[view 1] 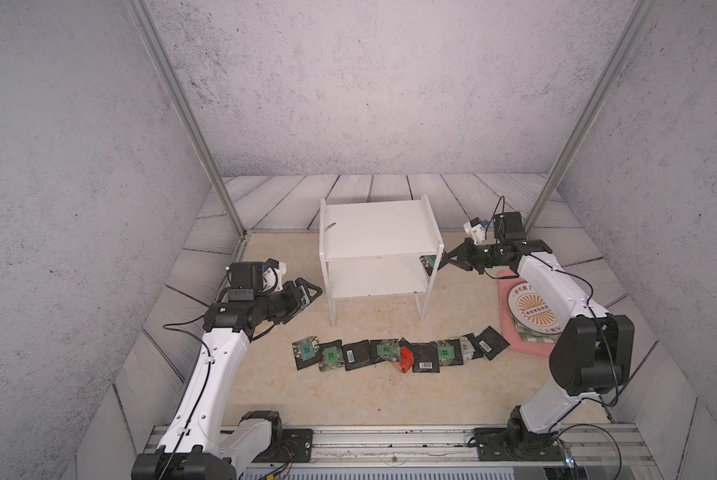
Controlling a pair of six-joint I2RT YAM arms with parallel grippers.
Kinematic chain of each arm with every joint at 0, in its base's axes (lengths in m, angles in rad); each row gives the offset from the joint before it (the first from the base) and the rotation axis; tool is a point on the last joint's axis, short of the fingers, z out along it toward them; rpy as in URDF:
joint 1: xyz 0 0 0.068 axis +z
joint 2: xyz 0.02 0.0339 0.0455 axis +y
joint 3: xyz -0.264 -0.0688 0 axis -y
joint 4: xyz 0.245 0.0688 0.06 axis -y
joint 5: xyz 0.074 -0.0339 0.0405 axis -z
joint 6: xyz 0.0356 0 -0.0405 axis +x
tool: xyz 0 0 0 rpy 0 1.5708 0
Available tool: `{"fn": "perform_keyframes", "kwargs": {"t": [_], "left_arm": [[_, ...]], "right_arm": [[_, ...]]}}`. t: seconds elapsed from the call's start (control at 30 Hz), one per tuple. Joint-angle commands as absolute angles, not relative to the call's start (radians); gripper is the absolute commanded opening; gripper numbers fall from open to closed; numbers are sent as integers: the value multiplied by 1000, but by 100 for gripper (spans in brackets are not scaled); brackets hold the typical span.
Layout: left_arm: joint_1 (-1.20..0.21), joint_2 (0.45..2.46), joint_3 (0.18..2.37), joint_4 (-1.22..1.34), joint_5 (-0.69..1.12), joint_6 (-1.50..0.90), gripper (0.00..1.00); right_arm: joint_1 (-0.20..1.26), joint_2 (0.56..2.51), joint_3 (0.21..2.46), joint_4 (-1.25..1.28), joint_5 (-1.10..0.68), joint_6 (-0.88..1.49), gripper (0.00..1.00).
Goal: Remove the tea bags from the shelf
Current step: Pick up the tea bag from the shelf.
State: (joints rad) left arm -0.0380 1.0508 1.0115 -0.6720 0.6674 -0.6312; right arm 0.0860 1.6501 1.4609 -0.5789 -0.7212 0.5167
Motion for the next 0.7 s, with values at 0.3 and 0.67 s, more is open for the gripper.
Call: {"fn": "perform_keyframes", "kwargs": {"t": [0.3,0.67], "left_arm": [[-114,968,983,-665,687,-608,76],[-208,919,965,-554,767,-667,78]], "right_arm": [[58,1364,1370,-640,-639,517,0],[74,1107,1288,-718,-747,500,0]]}}
